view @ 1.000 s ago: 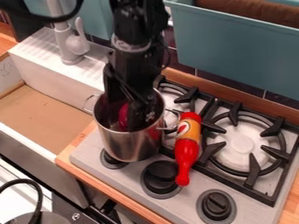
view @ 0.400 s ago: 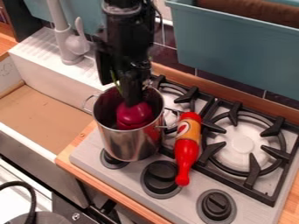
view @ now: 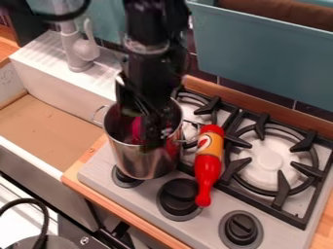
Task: Move the silver pot to the right burner
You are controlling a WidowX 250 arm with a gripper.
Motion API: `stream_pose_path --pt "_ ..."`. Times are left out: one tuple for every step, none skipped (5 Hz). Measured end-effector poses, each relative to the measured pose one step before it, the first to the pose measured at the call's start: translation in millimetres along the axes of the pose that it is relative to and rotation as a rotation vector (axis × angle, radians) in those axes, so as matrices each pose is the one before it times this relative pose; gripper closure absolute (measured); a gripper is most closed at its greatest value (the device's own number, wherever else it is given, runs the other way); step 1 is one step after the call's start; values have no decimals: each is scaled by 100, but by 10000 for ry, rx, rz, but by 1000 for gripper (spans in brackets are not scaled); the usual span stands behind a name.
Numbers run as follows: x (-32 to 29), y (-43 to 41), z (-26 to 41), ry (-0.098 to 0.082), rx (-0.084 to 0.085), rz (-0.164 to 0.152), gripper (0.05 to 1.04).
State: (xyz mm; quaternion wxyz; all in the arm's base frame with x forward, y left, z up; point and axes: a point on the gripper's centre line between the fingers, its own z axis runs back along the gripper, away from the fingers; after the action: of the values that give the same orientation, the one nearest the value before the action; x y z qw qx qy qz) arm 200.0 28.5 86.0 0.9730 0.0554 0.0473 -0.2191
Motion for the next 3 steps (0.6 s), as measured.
stream_pose_path --pt "209 155 -668 -246 377 136 84" --pt "250 -177 -564 -74 89 48 130" --pt "293 77 -431 -10 36 179 334"
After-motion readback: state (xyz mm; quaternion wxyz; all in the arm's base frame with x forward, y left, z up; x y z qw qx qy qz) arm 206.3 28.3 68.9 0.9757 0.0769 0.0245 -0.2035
